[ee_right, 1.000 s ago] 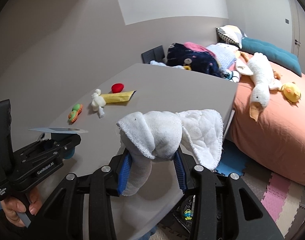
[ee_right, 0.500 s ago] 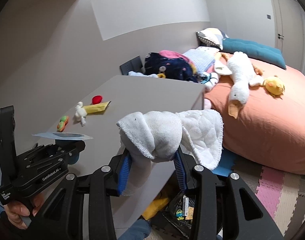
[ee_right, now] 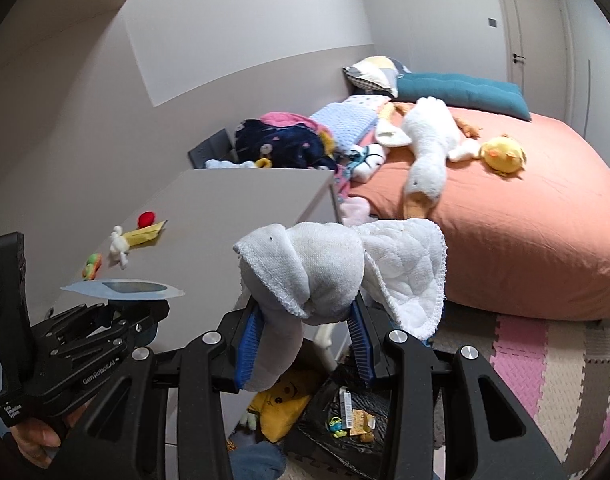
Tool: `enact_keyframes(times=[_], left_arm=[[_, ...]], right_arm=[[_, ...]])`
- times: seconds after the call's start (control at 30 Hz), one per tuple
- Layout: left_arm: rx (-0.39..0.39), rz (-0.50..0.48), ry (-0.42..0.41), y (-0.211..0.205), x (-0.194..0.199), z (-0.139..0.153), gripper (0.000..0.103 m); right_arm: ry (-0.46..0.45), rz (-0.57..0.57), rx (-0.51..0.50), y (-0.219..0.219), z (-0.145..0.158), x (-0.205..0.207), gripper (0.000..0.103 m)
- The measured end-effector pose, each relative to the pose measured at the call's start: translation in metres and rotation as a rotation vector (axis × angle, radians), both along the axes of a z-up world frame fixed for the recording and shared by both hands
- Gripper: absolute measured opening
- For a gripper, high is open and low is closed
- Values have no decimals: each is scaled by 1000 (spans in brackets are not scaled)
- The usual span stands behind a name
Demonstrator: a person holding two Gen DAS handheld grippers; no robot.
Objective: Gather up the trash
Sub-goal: 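Carry the blue teether and white quilted cloth over the black bin, then open both tools over the bin to drop the teether and cloth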
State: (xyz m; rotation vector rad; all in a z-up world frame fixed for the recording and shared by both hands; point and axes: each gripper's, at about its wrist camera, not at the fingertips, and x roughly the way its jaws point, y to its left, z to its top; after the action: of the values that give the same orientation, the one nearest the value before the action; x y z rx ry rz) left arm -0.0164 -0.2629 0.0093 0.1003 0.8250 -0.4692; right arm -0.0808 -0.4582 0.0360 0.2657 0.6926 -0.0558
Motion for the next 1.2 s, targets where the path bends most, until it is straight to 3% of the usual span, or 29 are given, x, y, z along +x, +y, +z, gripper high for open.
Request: enact_keyframes(times=[0.37, 0.43, 0.47, 0.5, 0.53, 0.57, 0.6, 0.67, 1.2], left_arm=[[33, -98, 29, -36, -7, -12, 35], [39, -123, 39, -43, -9, -15, 35], [44, -140, 47, -44, -9, -17, 35], [64, -168, 59, -50, -10, -20, 41], [87, -171, 57, -53, -11, -22, 71], [117, -163, 40, -55, -13, -24, 88], [132, -156, 13, -56, -15, -24, 98], [165, -145, -19, -56, -17, -25, 98], [146, -76, -6, -30, -5, -23, 98]], right_arm=[[28, -71, 3, -29, -5, -10, 42], [36, -87, 4, -36, -5, -11, 46], [43, -96, 3, -38, -6, -11, 55], [57, -111, -1, -41, -7, -10, 62], [65, -124, -5, -44, -8, -9, 72], [64, -150, -9, -47, -8, -10, 79], [60, -172, -9, -51, -8, -11, 82], [51, -191, 2, -57, -7, -14, 84], [43, -158, 15, -45, -5, -6, 84]])
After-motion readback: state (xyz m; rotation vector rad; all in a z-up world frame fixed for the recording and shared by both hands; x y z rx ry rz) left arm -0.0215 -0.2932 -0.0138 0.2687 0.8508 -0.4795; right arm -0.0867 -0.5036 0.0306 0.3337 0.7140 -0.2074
